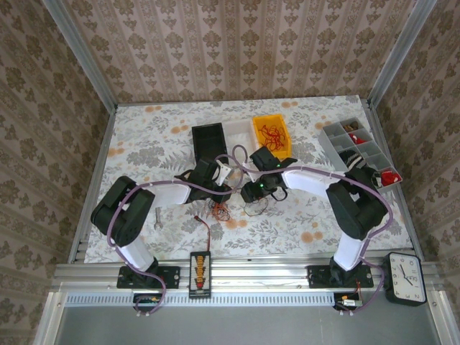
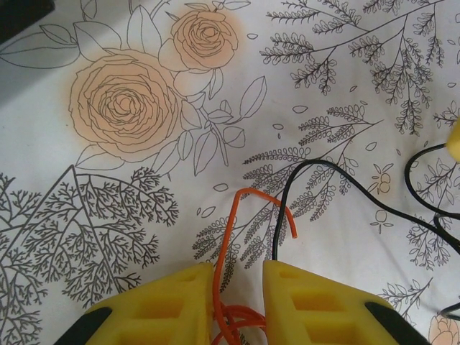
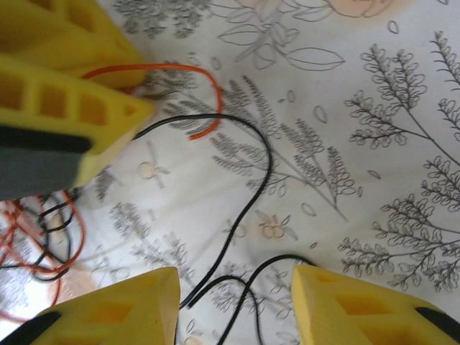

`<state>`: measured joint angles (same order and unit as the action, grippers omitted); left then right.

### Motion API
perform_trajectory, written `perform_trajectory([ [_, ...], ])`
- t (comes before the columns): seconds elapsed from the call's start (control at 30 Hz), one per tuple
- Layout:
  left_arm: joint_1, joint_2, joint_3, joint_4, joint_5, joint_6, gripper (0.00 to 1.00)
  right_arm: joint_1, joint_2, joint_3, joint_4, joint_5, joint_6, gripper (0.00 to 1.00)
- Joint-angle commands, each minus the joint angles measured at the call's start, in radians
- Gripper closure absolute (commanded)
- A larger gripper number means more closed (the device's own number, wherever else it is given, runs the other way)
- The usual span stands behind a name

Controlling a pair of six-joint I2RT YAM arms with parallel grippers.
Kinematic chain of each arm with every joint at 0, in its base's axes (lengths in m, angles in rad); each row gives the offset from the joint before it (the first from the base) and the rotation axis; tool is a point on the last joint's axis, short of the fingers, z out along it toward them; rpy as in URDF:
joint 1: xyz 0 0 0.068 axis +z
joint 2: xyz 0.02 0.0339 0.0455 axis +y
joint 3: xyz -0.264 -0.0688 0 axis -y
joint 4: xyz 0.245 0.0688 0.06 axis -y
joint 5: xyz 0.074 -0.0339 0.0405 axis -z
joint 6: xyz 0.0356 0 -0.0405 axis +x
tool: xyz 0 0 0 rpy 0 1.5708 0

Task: Untangle the cables

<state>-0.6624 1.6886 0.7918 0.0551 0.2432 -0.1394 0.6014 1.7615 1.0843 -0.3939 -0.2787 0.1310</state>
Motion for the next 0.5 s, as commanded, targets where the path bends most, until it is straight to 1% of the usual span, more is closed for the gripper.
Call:
perform_trajectory([
  [0.0,-0.007,0.011,-0.003,0.017,0.008,-0.022,0.76,0.015,-0.029,-0.017,-0.037,-0.049,-0.025,0.51],
  [0.1,-0.006,0.011,-0.003,0.019,0.008,-0.022,0.76,0.033,-0.008,-0.003,-0.069,-0.029,-0.041,0.5],
  [0.23,-0.003,0.011,-0.004,0.019,0.006,-0.026,0.76,0.065,0.018,0.017,-0.101,0.037,-0.056,0.48],
  [0.33,-0.001,0.008,-0.008,0.024,0.004,-0.029,0.73,0.081,0.036,0.021,-0.094,0.072,-0.048,0.47],
  [0.47,0.001,0.007,-0.008,0.027,0.002,-0.033,0.72,0.117,0.07,0.049,-0.105,0.165,-0.042,0.47],
])
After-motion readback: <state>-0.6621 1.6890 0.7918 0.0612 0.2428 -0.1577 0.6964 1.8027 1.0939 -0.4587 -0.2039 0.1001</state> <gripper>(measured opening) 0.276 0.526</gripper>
